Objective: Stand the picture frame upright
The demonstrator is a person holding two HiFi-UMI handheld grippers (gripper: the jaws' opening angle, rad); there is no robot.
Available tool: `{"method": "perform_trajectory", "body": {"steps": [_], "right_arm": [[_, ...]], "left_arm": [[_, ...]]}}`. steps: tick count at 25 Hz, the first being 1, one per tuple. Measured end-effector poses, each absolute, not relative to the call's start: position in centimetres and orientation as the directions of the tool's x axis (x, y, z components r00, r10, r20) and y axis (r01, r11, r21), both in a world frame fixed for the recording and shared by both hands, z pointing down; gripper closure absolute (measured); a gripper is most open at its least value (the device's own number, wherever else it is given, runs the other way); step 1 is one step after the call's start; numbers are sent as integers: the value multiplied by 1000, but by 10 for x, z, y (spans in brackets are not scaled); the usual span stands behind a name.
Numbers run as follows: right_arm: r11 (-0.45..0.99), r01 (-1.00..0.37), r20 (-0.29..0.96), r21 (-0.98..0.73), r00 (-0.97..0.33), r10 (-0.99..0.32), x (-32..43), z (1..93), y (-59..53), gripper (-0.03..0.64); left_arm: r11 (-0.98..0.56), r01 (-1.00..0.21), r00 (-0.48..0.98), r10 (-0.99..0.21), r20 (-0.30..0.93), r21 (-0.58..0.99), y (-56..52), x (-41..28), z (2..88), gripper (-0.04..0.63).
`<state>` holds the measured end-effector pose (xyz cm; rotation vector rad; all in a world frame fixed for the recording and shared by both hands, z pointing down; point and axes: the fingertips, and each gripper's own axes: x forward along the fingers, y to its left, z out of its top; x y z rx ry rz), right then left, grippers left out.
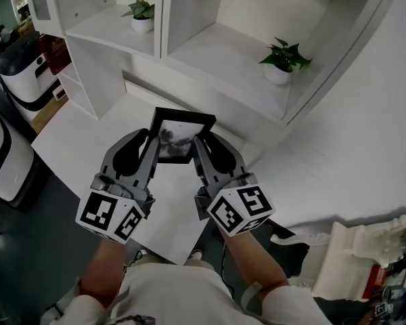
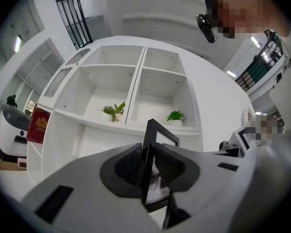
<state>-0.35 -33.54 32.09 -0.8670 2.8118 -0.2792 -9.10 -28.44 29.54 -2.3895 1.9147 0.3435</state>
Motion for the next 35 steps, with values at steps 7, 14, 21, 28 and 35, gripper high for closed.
{"method": "perform_trajectory", "body": {"steps": [7, 14, 21, 28, 35], "right_arm": [[837, -521, -196, -167, -815, -546, -16, 270, -333, 518], [845, -527, -257, -91, -807, -531, -21, 223, -337, 517], [839, -544, -275, 0, -807, -523, -28, 179, -344, 514], [806, -589, -303, 61, -780, -547, -34, 137, -361, 511], [786, -614, -263, 71, -772, -579, -45, 125, -389, 509]], "left_arm": [[-220, -975, 196, -932, -304, 45, -276, -100, 241, 508], [-236, -972, 218, -911, -349, 12, -275, -103, 200, 508], [-241, -970, 226, -892, -391, -10, -280, -106, 162, 509], [-242, -970, 233, -869, -437, -37, -298, -112, 124, 509], [-211, -978, 192, -886, -423, -1, -329, -123, 120, 509]]}}
